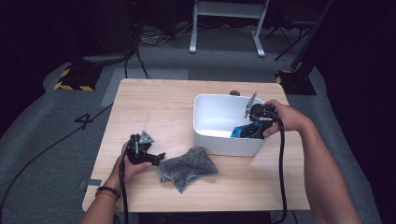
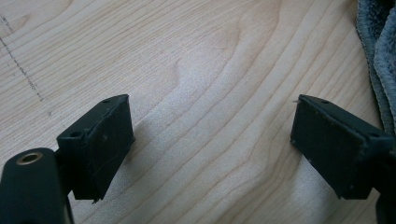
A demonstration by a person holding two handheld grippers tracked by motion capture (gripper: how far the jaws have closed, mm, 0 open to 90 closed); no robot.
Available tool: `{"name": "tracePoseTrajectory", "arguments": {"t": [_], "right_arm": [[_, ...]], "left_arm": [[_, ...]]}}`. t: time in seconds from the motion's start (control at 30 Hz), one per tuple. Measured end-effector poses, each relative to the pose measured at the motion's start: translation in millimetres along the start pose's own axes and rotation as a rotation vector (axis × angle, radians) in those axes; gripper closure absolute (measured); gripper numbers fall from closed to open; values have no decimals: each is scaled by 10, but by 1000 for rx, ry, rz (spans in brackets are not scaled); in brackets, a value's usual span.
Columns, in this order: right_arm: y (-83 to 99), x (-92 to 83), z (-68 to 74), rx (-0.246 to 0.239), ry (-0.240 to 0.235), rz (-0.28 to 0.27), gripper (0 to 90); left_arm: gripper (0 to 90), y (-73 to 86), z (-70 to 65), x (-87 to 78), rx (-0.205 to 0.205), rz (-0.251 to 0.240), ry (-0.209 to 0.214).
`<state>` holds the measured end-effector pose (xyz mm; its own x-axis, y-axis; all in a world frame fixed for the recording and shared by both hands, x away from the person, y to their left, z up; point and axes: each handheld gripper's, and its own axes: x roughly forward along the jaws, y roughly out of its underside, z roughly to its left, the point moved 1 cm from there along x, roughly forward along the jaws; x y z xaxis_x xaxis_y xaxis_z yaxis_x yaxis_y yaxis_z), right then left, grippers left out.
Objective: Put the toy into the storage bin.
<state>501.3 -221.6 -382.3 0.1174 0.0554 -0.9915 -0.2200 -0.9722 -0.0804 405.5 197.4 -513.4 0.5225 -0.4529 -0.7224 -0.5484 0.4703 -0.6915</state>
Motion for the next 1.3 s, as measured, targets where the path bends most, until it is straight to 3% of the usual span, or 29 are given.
{"name": "tracePoseTrajectory", "arguments": {"t": [0.23, 0.3, 0.33, 0.4, 0.57, 0.9, 1.0, 1.3], "right_arm": [[18, -63, 12, -14, 28, -91, 242], [30, -111, 17, -27, 54, -144, 272], [39, -155, 28, -24, 85, -196, 281], [50, -220, 47, -18, 79, -253, 276], [44, -209, 86, -47, 93, -242, 271], [47, -241, 117, -20, 118, -323, 270], [68, -262, 137, 3, 158, -350, 269], [208, -370, 227, 77, 207, -499, 253]], "left_arm": [[133, 0, 0, 0, 0, 0, 0], [133, 0, 0, 0, 0, 0, 0], [133, -1, 0, 0, 0, 1, 1], [132, -3, 0, 1, 3, 0, -1], [133, -2, -9, 5, -3, 0, 3], [132, -5, -10, 7, -2, 0, 5], [132, -5, -12, 7, -4, 0, 5], [132, -5, -11, 6, -3, 0, 3]]}}
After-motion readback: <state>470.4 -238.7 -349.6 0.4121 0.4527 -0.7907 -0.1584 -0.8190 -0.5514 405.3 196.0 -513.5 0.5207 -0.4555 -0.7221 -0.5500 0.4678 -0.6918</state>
